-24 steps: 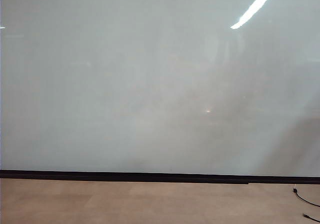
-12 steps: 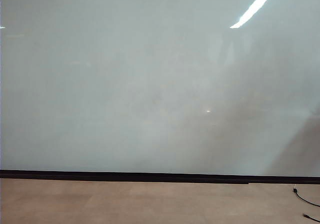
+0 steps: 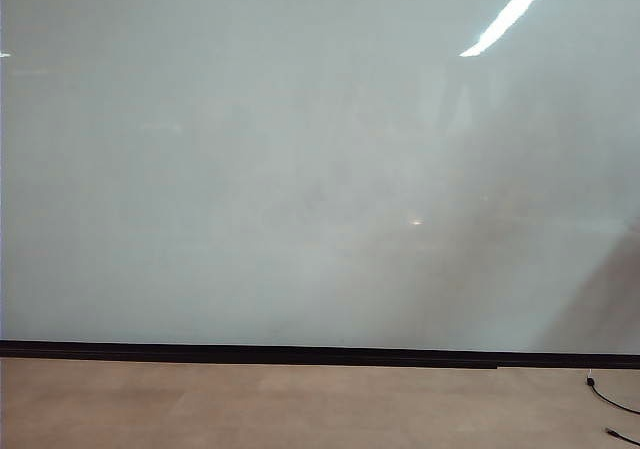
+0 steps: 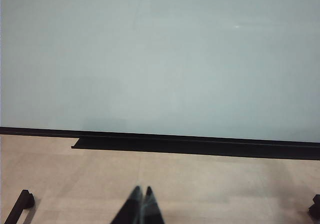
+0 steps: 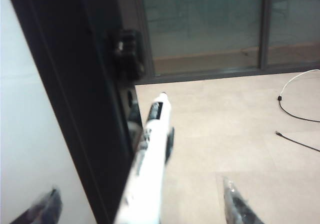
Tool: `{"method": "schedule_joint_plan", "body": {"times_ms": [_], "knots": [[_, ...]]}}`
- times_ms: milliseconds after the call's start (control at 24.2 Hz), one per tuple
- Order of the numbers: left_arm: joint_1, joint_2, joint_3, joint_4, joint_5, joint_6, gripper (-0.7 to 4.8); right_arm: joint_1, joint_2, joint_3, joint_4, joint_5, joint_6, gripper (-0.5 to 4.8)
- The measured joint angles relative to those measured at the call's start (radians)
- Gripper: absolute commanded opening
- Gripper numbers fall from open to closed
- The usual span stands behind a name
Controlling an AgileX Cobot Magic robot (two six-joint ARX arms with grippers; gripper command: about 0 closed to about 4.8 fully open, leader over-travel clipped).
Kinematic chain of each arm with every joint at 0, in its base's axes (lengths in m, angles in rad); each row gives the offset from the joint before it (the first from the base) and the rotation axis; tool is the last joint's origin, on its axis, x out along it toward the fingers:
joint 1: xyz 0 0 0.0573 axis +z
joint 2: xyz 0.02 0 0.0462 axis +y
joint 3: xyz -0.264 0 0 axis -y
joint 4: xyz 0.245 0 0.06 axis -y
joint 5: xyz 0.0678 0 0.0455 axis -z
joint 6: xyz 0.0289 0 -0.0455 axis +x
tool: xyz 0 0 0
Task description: Pick up the pen on the shelf to the right of the whiteboard and write the letter A.
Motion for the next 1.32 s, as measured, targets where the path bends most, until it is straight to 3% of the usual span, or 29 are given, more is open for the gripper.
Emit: {"method": "schedule_joint_plan", "body": {"times_ms": [495,578,1155,1320], "knots": [[0.000,0.000,0.000,0.000,0.000,0.000,-0.05,0.010,0.006,0.024,0.001,0.030,-0.003,3.83],[0.000,0.000,0.000,0.000,0.000,0.000,-0.04,0.010,0.006,0.024,0.001,0.030,-0.012,3.55],[0.000,0.000,0.000,0.000,0.000,0.000,-0.05,0.010,0.006,0.037,0.001,0.028,-0.062,3.52],[0.000,0.000,0.000,0.000,0.000,0.000,-0.04,0.011,0.006,0.037,0.001,0.015,-0.072,3.22]]}}
